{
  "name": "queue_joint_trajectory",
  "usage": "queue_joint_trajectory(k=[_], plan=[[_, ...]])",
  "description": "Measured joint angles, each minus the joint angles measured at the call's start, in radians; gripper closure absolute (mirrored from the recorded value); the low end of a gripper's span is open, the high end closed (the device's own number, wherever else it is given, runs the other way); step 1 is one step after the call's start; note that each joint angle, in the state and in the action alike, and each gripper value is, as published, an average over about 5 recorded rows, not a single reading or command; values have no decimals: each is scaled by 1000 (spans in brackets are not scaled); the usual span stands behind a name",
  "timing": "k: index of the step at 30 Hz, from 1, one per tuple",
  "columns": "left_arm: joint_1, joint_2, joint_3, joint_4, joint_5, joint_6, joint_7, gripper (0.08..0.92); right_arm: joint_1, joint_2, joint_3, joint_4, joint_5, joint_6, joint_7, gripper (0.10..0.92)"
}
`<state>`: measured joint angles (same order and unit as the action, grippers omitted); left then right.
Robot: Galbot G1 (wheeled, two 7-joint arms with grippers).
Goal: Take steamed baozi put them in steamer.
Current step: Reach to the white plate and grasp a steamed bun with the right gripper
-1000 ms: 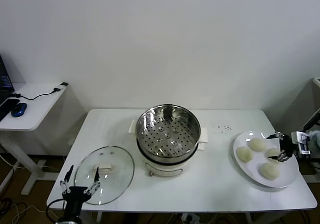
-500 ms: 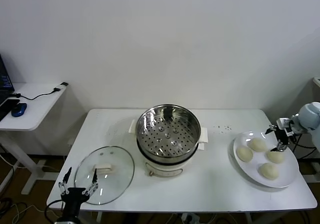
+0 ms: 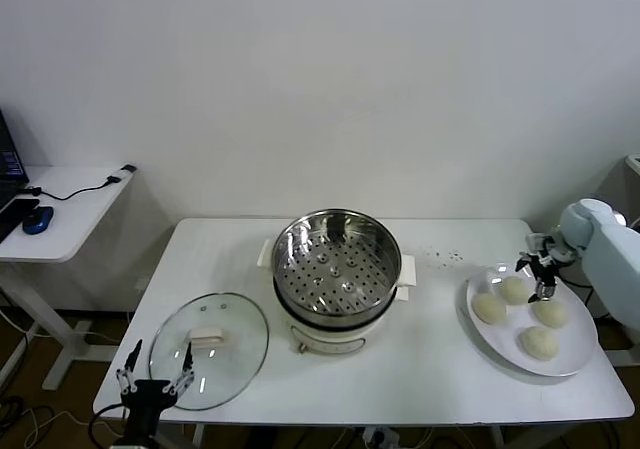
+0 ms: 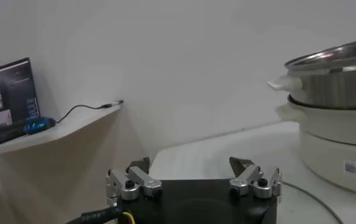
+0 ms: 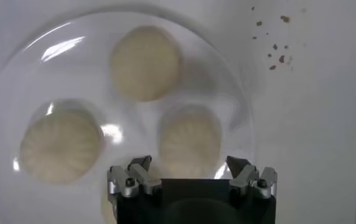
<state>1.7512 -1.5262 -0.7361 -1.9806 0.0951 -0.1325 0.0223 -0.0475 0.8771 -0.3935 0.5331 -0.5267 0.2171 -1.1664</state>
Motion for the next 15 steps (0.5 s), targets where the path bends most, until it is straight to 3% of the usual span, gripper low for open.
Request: queue_joint_trajectory(k=[9,15], plan=[[-2,-2,0,8,3,0,0,177,6,51,34,-66,-50,6,3,212],[0,-2,-1,9,3,-1,0,177,12,63,42,-85,-67,7,-8,328]])
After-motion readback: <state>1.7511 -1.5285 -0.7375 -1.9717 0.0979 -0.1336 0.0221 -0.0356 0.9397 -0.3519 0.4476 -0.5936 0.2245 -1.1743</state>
